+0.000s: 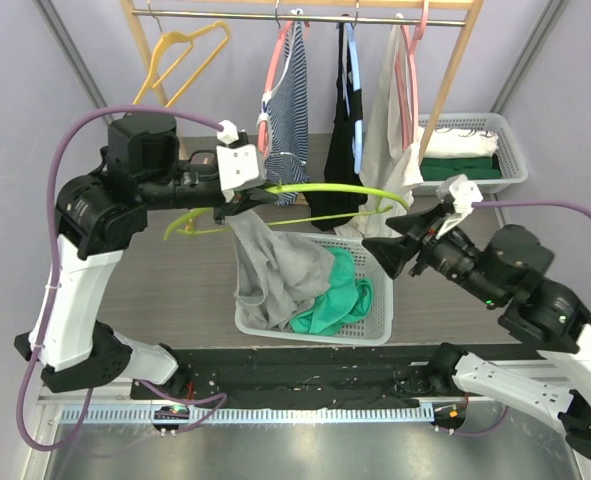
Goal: Remove the tank top from the hanger
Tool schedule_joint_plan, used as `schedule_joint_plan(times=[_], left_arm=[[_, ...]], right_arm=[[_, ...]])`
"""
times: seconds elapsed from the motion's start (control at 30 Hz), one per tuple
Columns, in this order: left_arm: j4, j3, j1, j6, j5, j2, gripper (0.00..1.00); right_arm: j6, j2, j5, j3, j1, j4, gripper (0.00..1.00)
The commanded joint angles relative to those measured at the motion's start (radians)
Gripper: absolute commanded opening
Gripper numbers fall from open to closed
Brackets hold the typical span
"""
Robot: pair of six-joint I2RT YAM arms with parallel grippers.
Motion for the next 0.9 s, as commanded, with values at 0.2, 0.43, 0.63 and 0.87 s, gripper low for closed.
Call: schedule_joint_plan(times=[0.2,0.43,0.63,0.87], left_arm=[[0.055,0.026,0.006,-0.018,0.107,0.055,0.00],[-0.015,0.022,0.005,-0.021,0.185,0.042,0.01],[-0.058,-0.034,0.006,-0.027,0.259,0.000,0.00],[-0.093,-0.046,0.002,-0.018,0.285,-0.020,0.00]], right_arm=[[-0.276,0.145,-0.386,0.390,-0.006,-0.175,0.69],[-0.419,0.272,-0.405,0.499,-0.005,-0.193,0.68],[-0.453,0.311,-0.427,0.511,-0.003,-0.192,0.66],[-0.448,0.328,-0.455,0.498,-0.005,-0.204,0.64]])
